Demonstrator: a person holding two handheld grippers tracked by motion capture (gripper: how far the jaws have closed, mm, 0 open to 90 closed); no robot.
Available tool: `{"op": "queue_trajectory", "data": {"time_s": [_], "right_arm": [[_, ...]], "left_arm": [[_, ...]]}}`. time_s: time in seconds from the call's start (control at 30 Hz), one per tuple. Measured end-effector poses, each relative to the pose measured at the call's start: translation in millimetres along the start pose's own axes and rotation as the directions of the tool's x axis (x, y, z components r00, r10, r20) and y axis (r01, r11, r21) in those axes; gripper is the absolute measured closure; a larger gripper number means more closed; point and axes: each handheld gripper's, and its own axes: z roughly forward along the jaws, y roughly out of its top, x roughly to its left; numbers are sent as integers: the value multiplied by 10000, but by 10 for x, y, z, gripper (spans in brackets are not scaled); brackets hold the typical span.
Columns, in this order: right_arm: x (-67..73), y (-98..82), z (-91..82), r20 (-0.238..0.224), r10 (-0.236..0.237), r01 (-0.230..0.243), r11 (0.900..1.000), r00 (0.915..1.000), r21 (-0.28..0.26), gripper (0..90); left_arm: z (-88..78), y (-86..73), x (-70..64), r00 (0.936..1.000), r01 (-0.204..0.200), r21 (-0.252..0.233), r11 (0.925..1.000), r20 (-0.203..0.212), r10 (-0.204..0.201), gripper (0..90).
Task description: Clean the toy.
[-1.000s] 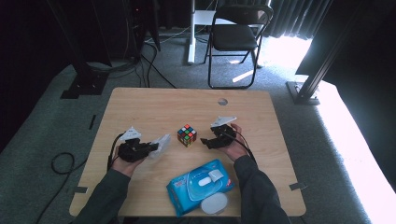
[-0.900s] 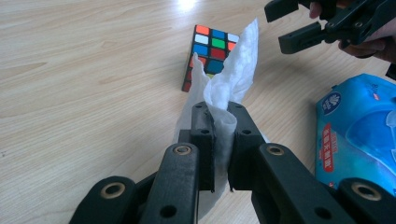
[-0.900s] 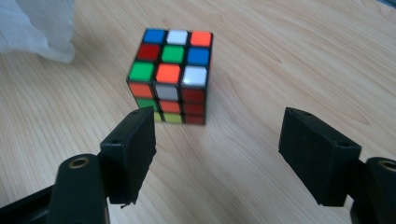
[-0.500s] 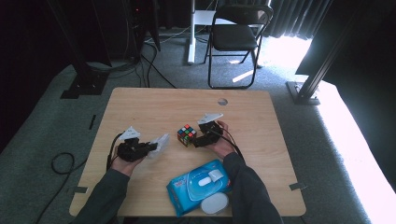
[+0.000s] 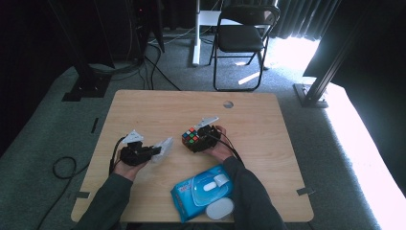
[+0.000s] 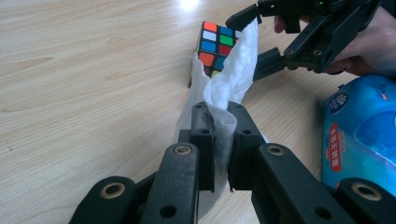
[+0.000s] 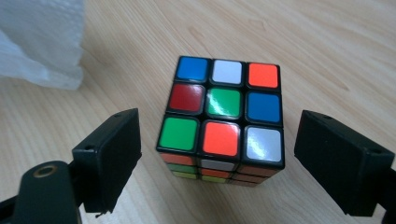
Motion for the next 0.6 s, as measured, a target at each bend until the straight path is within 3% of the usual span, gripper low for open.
{"op": "queue_trajectory", "data": {"time_s": [0.3,0.6], "right_arm": [[-43,-16,84,48,76,-76,9998,10000,158,209],[-68,-28,138,-298,229,-222,9995,9993,239,246]], "left_arm": [[1,-3,10,10000,52,-30,10000,-22,-52,833],[24,-2,22,10000,61,7,10000,-9,-61,834]]}}
